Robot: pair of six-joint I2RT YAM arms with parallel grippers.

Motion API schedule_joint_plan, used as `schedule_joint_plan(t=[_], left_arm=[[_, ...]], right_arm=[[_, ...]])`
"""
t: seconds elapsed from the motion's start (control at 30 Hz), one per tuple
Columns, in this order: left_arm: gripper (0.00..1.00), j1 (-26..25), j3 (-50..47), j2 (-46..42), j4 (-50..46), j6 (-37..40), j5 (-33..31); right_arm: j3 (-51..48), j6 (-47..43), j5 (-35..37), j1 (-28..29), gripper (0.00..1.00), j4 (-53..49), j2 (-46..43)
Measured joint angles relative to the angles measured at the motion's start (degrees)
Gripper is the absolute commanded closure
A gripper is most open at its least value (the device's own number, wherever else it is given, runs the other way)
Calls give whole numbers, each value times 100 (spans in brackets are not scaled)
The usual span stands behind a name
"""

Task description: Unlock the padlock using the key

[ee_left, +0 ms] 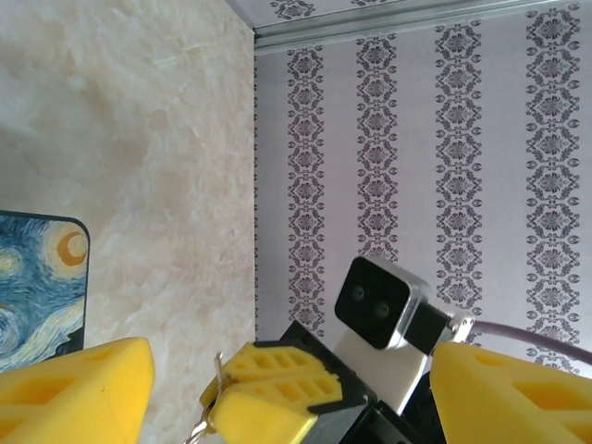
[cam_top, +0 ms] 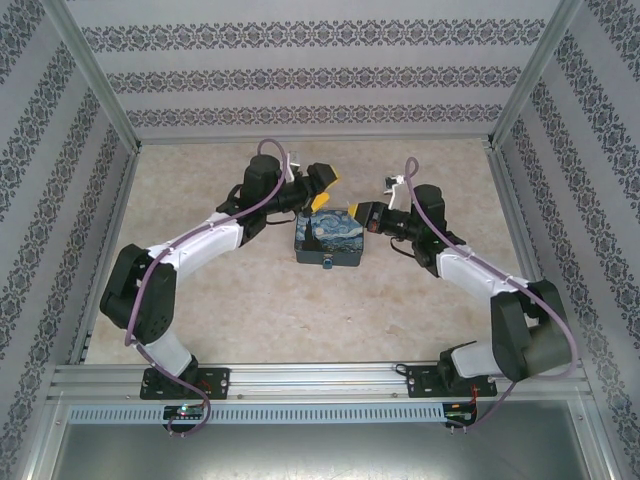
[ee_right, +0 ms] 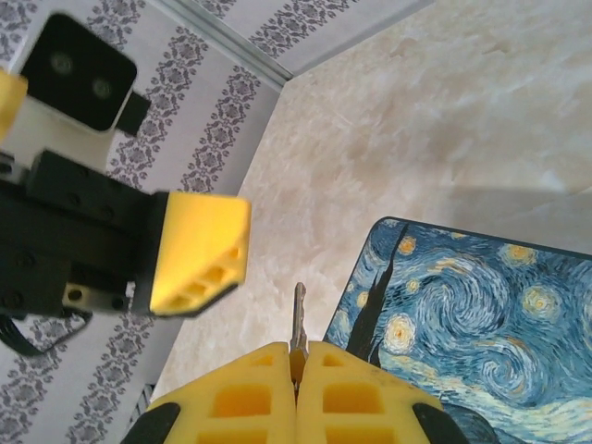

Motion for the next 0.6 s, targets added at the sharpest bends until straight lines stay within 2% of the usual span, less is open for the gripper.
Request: schedule_joint_plan(t=[0.2,0.43,0.6], left_arm=[[27,0,470,2,-920,273,337],[41,0,621,153,-1440,197,791],[49,0,560,203,-1471,-24,951]], right_arm=[[2,-737,251,203,100,-612,-417],[133,-1888,1429,1038,100,-1672,-678],[136,-2374,2146,1303,100,-1980,-798]])
